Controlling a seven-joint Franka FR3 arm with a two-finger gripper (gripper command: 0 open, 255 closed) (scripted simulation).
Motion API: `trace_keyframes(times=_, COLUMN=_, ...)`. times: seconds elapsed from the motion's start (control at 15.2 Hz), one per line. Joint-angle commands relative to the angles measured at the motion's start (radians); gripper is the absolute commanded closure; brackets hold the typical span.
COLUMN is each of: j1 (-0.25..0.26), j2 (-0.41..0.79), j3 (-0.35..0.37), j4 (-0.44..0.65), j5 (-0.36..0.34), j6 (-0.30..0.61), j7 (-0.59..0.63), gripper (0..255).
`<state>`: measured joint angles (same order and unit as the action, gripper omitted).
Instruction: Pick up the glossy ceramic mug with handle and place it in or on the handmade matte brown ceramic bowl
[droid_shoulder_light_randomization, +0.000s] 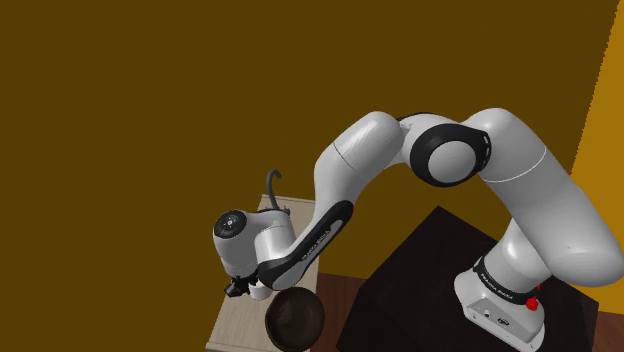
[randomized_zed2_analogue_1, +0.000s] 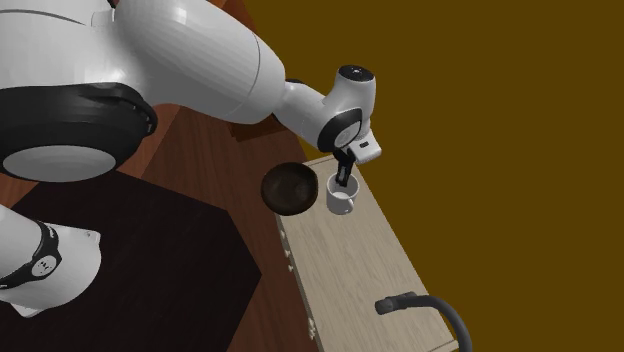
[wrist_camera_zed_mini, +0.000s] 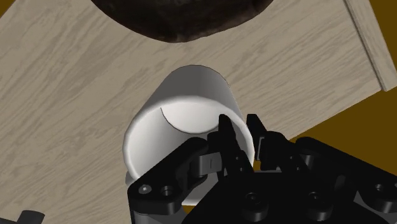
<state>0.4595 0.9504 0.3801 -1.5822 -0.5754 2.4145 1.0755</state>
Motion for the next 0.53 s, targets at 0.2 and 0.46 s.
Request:
trace_keyframes(times=0.2, j1=0.0, j2=0.0, j3=0.0, j4=0.0, j5=0.0, j6=0.0, j7=0.0, gripper=255)
trace_keyframes(times=0.46, j1=-0.003, j2=-0.011, j3=0.004, j4=-0.006, j5=0.003, j6=-0.006, j7=-0.002, gripper=255)
